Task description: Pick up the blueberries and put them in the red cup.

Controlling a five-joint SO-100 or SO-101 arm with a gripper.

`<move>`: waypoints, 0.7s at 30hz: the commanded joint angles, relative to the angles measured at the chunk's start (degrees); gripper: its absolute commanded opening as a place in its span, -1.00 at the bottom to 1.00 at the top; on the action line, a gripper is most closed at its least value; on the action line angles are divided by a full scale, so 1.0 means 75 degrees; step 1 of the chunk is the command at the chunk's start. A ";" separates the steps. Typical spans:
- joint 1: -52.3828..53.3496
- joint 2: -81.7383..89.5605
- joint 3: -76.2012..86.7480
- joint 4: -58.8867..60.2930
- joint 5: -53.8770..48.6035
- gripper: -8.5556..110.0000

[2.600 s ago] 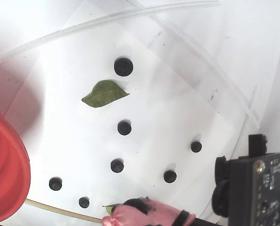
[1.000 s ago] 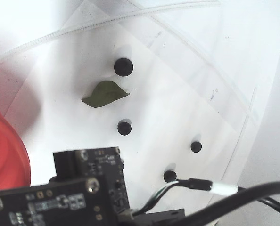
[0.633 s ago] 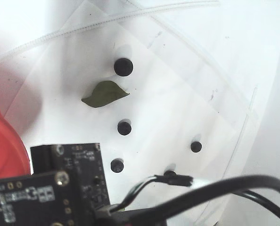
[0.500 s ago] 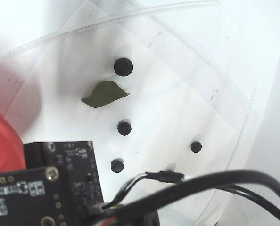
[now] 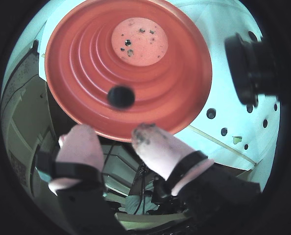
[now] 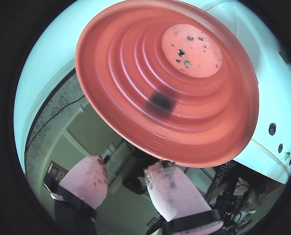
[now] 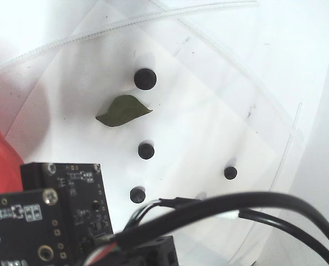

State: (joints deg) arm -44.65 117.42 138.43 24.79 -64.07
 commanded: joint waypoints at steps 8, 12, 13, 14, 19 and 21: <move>-0.0094 0.0270 -0.0117 -0.0012 -0.0129 -0.58; 0.0234 0.0469 -0.0188 0.0164 -0.0316 -0.58; 0.0316 0.0504 -0.0211 0.0223 -0.0363 -0.58; 0.0398 0.0563 -0.0211 0.0246 -0.0422 -0.58; 0.0773 0.0938 -0.0223 0.0492 -0.0750 -0.59; 0.0926 0.1090 -0.0234 0.0598 -0.0879 -0.59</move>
State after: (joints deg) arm -37.88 120.32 138.43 28.30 -69.35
